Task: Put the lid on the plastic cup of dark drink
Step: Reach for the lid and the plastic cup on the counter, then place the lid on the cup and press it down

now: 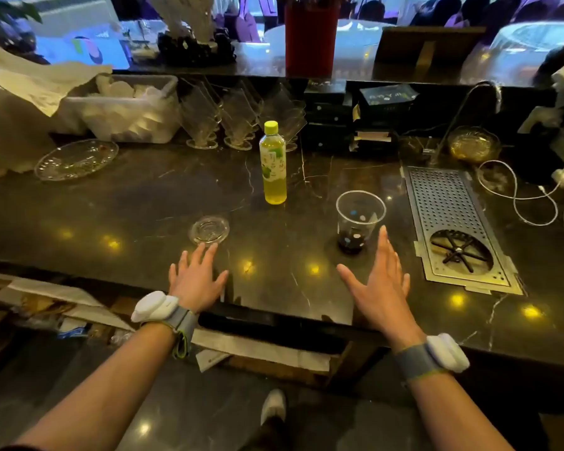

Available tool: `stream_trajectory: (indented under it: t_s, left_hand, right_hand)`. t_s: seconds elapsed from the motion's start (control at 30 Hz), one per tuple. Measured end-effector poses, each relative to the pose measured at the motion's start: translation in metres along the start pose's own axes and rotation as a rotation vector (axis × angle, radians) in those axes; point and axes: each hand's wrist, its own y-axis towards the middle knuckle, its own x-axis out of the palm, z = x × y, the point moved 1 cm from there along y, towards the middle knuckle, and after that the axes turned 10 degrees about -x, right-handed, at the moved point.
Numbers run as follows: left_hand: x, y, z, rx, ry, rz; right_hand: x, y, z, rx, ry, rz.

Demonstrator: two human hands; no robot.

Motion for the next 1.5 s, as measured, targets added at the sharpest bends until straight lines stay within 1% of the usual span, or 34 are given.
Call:
stream_trajectory:
  t_s: [0.1,0.23,0.27,0.33,0.43,0.67,0.73,0.83,0.97,1.03,1.1,1.27,1.37,1.5]
  left_hand:
    - [0.000,0.028,0.001,0.056,0.040,0.070]
    - [0.001,0.062,0.004,0.112,0.075,0.100]
    - [0.000,0.076,0.005,0.137,0.094,0.081]
    - [0.004,0.079,0.002,0.133,0.087,0.042]
    - [0.008,0.091,0.002,0.192,0.079,0.041]
    - [0.008,0.129,0.007,0.284,0.133,0.027]
    - [0.011,0.136,0.010,0.320,0.167,0.034]
    - [0.013,0.140,0.017,0.367,0.189,0.050]
    - [0.005,0.136,0.035,0.354,0.117,0.011]
    - [-0.004,0.130,0.047,0.372,0.027,0.059]
    - [-0.017,0.123,0.063,0.350,-0.124,0.099]
    - [-0.048,0.105,0.097,0.160,-0.687,0.113]
    - [-0.056,0.099,0.103,0.013,-1.006,0.071]
    - [-0.049,0.097,0.106,-0.127,-1.477,-0.065]
  right_hand:
    - [0.006,0.024,0.006,0.044,0.025,0.072]
    - [0.011,0.049,0.011,0.139,0.168,0.155]
    - [0.014,0.061,0.012,0.171,0.219,0.184]
    - [0.014,0.065,0.016,0.206,0.323,0.224]
    - [0.018,0.078,0.021,0.211,0.396,0.288]
    - [0.041,0.113,0.008,0.171,0.437,0.330]
    - [0.048,0.121,0.004,0.153,0.450,0.328]
    - [0.056,0.129,0.002,0.126,0.482,0.250]
    - [0.067,0.137,-0.004,0.073,0.499,0.145]
    - [0.071,0.141,-0.007,0.046,0.502,0.085]
    - [0.073,0.146,-0.007,0.026,0.517,0.023]
    - [0.075,0.155,-0.005,-0.004,0.502,-0.103]
    - [0.072,0.162,-0.002,-0.015,0.489,-0.166]
    - [0.067,0.166,0.000,-0.048,0.499,-0.306]
